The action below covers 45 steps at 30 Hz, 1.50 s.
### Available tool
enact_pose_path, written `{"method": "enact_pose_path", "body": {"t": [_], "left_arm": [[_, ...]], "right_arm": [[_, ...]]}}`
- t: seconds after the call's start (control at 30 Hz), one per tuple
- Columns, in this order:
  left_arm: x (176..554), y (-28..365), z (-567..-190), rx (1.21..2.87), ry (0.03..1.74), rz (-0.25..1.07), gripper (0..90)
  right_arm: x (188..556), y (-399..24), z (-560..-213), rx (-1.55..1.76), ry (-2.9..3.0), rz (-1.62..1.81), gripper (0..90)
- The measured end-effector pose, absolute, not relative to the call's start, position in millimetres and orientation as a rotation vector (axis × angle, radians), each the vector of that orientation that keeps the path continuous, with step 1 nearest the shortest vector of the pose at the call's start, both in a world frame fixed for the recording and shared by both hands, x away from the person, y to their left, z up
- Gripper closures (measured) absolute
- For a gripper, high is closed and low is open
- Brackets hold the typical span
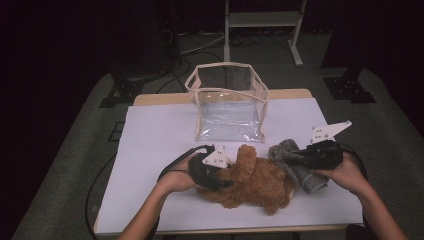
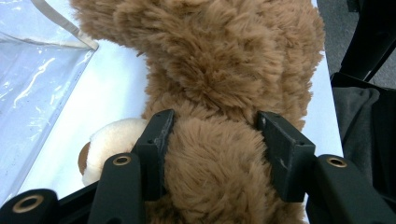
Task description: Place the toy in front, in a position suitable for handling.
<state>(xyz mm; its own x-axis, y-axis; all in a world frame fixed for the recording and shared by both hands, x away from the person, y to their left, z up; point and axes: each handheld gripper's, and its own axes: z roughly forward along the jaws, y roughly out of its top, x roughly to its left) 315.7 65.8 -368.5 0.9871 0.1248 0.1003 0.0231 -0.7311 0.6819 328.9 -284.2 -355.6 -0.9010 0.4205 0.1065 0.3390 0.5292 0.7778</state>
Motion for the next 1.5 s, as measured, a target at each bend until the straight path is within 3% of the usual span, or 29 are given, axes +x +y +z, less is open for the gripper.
{"method": "enact_pose_path", "body": {"t": [0.4,0.93,1.5], "left_arm": [[317.4,63.7,-367.4,2.403,0.098,0.187,47.5],[316.8,64.4,-367.6,2.399,0.093,0.183,47.1],[320.6,59.9,-366.7,2.411,0.096,0.178,46.6]], "right_arm": [[308.4,-235.3,-353.9,0.442,2.746,1.337,80.1],[346.2,-280.4,-356.3,0.703,2.656,1.342,80.1],[319.8,-239.1,-354.0,0.495,2.731,1.373,80.0]]}}
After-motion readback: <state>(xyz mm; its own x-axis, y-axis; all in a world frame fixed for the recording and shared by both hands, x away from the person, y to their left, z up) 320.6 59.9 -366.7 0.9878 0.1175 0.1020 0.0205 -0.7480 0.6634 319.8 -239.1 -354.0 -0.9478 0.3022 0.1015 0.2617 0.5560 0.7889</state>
